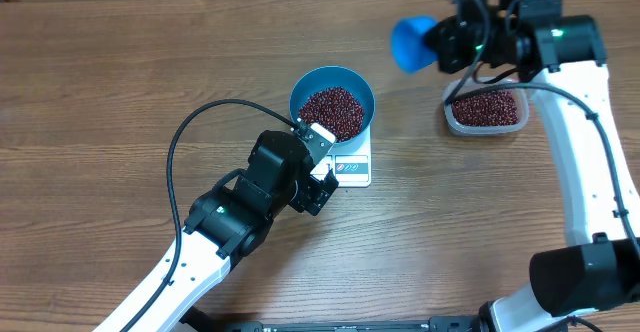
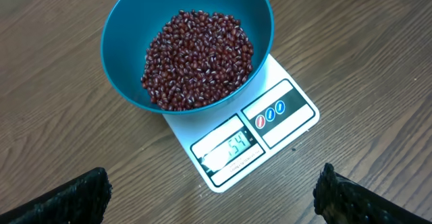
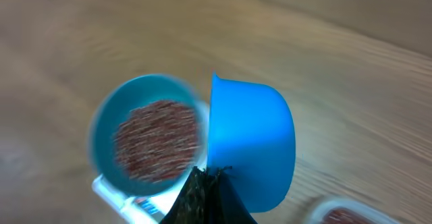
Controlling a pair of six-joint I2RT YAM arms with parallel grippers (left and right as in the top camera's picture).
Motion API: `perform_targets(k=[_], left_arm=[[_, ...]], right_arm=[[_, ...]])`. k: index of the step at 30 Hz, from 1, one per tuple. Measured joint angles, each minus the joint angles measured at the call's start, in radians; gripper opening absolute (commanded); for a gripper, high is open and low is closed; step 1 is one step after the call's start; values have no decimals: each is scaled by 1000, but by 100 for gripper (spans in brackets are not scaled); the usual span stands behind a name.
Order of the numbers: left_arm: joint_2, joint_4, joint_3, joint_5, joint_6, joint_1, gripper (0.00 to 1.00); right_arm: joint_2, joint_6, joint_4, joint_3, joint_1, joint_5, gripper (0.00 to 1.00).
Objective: Scoop item into bowl and weigh 150g on scale
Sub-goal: 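Carry the filled scoop with right gripper over the teal bowl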
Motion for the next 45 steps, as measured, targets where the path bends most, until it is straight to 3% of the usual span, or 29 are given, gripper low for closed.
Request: perform_targets(k=[13, 22, 45], left_arm=[[0, 37, 0, 0, 23, 0, 100], [0, 37, 0, 0, 27, 0, 100], [0, 36, 0, 0, 27, 0, 100]], right_arm=[[22, -50, -21, 0, 242, 37, 4], [142, -49, 3, 0, 254, 82, 4], [237, -46, 89, 0, 254, 147, 4]])
